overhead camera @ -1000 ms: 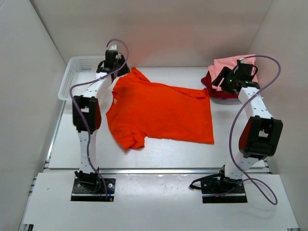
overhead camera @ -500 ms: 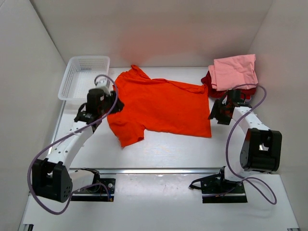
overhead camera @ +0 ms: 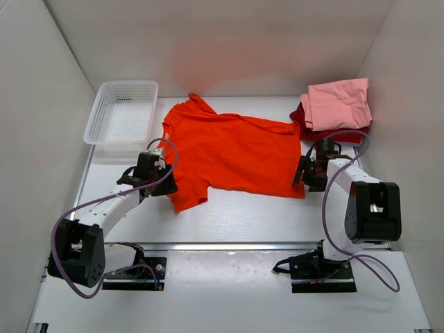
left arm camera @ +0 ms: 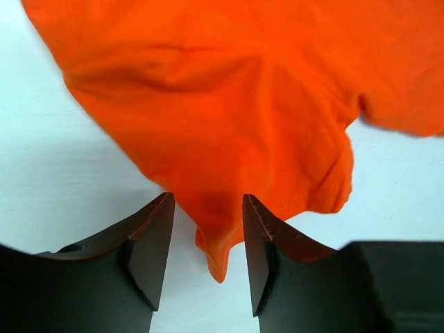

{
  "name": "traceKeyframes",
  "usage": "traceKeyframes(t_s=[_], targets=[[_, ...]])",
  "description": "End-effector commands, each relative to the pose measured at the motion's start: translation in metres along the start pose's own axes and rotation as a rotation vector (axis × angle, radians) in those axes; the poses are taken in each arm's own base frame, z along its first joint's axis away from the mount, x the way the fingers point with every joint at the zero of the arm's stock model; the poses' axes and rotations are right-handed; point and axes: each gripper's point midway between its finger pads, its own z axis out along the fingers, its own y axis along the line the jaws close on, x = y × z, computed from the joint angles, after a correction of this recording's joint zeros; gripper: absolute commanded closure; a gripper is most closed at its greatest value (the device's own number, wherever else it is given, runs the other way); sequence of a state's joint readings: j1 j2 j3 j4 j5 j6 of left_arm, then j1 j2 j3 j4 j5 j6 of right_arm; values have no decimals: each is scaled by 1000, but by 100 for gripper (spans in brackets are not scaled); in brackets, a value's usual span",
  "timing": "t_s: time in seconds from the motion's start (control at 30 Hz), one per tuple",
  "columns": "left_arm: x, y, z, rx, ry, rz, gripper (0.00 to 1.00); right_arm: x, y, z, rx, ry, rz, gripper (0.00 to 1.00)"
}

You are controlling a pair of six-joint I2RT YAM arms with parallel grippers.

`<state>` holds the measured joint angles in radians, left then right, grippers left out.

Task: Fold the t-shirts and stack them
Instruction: Flatten out the tshirt

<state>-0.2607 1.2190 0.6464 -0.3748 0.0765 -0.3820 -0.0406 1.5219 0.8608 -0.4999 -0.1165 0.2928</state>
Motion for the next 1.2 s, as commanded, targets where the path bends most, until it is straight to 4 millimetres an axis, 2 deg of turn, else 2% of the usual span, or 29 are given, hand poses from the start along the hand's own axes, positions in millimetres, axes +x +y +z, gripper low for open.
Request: traceKeyframes(t_s=[0.0,0.33,0.43,0.47,0.5,0.53,0.57,0.67,0.73,0.8,0.87,0.93,1.03,1.1,1.17], targets=[[9,-6,1,24,34,13,44,1,-10,6,65,-14,1,37],[33,-6,0,28,99,32,42,7,-24,20,115,29,35,33],[40,-6,5,38,112,21,47,5,-21,23,123,31,22,37],[41,-8,8,52,120,13,64,9,-20,25,118,55,18,57],[46,-9,9,56,139,18,83,5,-18,25,108,58,21,68],[40,-11,8,64,128,20,99,5,-18,24,105,61,14,95],[37,-13,6,71,130,19,100,9,-18,23,103,81,11,100],[25,-17,-7,81,109,33,100,6,-15,12,104,87,-13,100],[12,-25,-23,109,74,44,100,3,-14,0,111,60,-23,100],[-6,-38,-47,152,2,47,100,-4,-13,-21,104,8,-28,99],[-4,-44,-70,170,-1,56,100,-1,-17,-37,102,-9,-24,100],[-5,-48,-82,187,-16,55,100,3,-21,-44,99,-9,-17,100],[11,-45,-92,208,6,39,100,16,-26,-45,55,25,11,100],[27,-40,-91,206,32,28,100,24,-29,-44,53,42,14,71],[40,-39,-91,212,52,10,100,33,-26,-40,53,64,-5,68]])
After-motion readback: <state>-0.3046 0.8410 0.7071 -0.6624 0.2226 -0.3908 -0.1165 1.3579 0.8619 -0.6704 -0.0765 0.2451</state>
